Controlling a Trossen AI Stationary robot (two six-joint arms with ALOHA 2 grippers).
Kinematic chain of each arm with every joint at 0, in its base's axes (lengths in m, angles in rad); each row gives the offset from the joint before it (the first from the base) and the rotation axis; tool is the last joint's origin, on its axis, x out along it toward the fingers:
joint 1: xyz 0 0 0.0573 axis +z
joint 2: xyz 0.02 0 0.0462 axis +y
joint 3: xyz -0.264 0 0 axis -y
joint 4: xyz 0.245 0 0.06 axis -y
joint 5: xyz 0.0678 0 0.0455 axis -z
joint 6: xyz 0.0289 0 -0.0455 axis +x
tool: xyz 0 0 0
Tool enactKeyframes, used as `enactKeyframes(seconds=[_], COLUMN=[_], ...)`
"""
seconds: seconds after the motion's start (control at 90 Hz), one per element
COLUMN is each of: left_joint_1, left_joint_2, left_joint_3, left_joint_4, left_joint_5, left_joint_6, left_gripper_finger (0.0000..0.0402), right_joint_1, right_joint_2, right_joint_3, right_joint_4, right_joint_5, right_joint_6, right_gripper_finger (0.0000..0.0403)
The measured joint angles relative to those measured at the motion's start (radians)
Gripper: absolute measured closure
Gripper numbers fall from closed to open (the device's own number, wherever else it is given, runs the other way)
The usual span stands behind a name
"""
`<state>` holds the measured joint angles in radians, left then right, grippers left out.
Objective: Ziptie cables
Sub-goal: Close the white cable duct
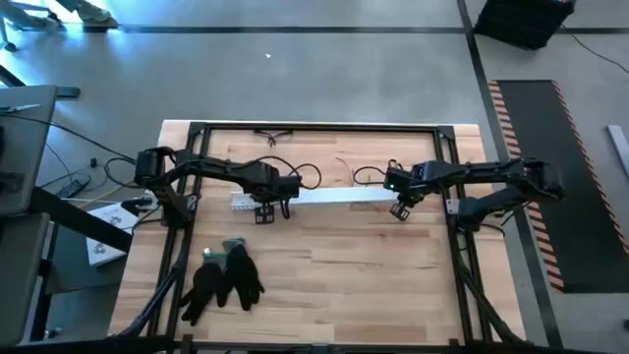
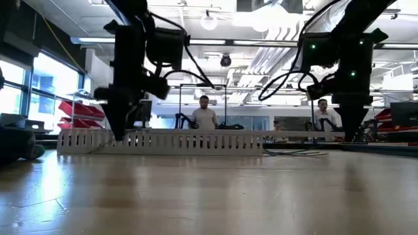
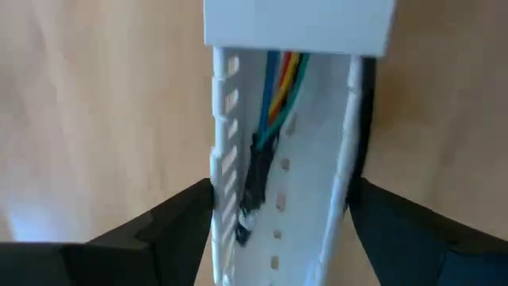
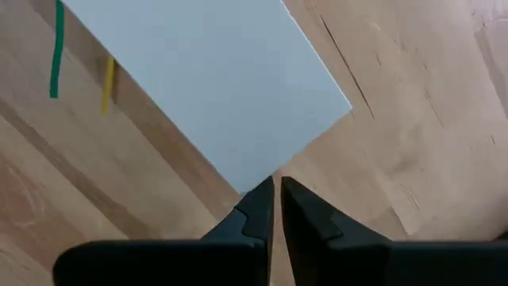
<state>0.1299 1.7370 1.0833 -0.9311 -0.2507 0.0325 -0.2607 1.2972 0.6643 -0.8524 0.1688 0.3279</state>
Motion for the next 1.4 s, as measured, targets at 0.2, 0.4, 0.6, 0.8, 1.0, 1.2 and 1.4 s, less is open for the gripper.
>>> enactKeyframes(seconds=[0.2, 0.4, 0.6, 0.8, 1.0, 1.2, 1.4], left_joint_1=[0.000, -0.002, -0.002, -0.003, -0.008, -0.006, -0.008], left_joint_2=[0.000, 0.000, 0.000, 0.000, 0.000, -0.001, -0.001], left_joint_3=[-0.017, -0.017, -0.017, -0.017, -0.017, -0.022, -0.018], left_joint_4=[0.101, 0.174, 0.168, 0.164, 0.165, 0.135, 0.140], left_joint_5=[-0.054, -0.035, -0.020, 0.050, 0.048, 0.041, -0.012], left_joint_6=[-0.001, 0.022, 0.018, 0.022, 0.024, 0.019, 0.020], left_gripper_finger=[0.0130, 0.0131, 0.0142, 0.0166, 0.0192, 0.0200, 0.0201], right_joint_1=[0.000, 0.000, 0.000, -0.008, -0.040, -0.047, -0.042], right_joint_2=[0.000, 0.000, 0.000, 0.000, 0.000, 0.002, -0.002], right_joint_3=[-0.001, -0.001, -0.001, -0.006, -0.071, -0.093, -0.069], right_joint_4=[0.001, 0.008, 0.007, -0.010, 0.134, 0.297, 0.221], right_joint_5=[-0.027, -0.030, -0.020, 0.030, 0.015, -0.055, -0.011], right_joint_6=[-0.022, -0.018, 0.005, 0.071, 0.042, 0.003, -0.008], right_gripper_finger=[0.0392, 0.0392, 0.0392, 0.0392, 0.0392, 0.0392, 0.0392])
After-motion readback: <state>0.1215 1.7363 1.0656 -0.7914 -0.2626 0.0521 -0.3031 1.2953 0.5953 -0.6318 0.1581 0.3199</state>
